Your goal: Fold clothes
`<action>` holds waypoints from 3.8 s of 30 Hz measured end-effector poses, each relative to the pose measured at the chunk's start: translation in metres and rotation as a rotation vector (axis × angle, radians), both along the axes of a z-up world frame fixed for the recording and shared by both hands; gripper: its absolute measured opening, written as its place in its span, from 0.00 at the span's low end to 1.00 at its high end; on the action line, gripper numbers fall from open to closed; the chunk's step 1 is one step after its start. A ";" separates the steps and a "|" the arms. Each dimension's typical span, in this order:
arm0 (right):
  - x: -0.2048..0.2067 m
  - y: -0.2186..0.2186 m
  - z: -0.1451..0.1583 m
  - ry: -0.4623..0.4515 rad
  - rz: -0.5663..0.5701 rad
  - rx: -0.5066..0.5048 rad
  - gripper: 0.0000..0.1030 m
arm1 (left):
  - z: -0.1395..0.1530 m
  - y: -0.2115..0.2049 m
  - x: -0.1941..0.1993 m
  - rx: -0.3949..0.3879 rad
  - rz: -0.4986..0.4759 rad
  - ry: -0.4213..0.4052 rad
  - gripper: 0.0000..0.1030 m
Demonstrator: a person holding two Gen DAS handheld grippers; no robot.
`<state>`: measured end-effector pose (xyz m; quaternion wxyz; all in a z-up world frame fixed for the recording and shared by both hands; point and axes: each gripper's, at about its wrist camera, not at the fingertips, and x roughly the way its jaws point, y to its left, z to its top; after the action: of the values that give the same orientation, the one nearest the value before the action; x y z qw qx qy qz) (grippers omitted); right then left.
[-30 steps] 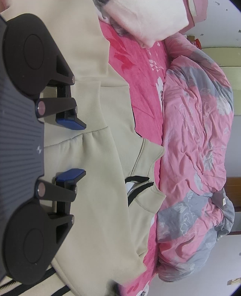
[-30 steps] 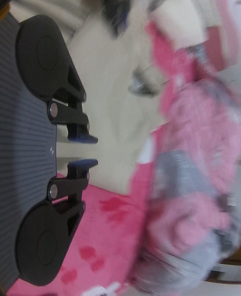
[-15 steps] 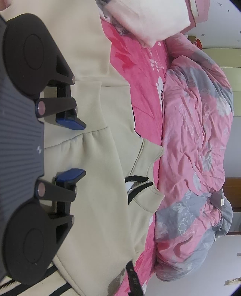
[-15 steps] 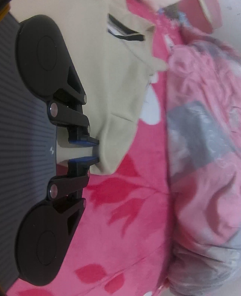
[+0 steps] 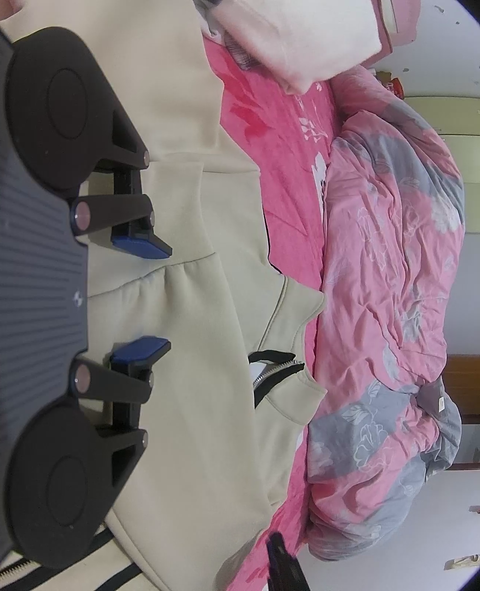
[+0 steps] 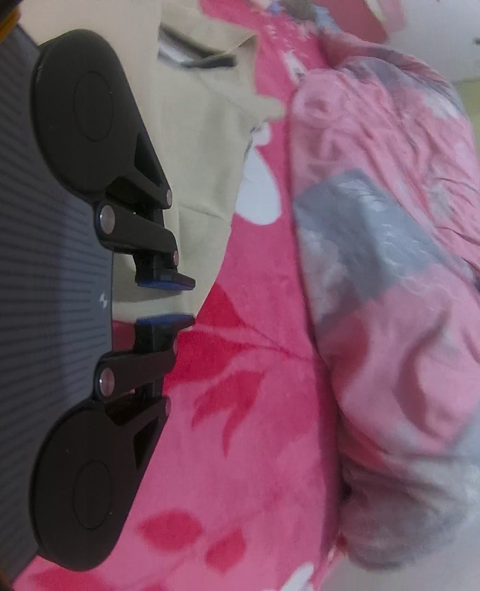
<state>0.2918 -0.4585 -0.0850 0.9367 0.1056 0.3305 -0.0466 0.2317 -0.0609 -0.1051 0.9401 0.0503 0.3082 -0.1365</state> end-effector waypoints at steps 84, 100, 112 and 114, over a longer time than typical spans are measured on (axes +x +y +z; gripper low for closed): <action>-0.111 0.159 -0.028 -0.030 0.175 -0.163 0.99 | 0.000 0.008 -0.042 -0.022 0.033 0.007 0.70; -0.112 0.159 -0.028 -0.026 0.176 -0.161 0.99 | 0.000 0.008 -0.042 -0.016 0.032 0.005 0.70; -0.110 0.165 -0.015 -0.017 0.171 -0.187 0.99 | 0.000 0.008 -0.042 -0.019 0.032 0.004 0.71; -0.116 0.171 -0.005 -0.069 0.182 -0.180 0.99 | 0.000 0.007 -0.042 -0.020 0.032 0.004 0.71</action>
<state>0.1756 -0.2873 -0.0904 0.9536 -0.0078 0.3008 0.0126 0.1896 -0.0534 -0.1050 0.9421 0.0359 0.3093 -0.1246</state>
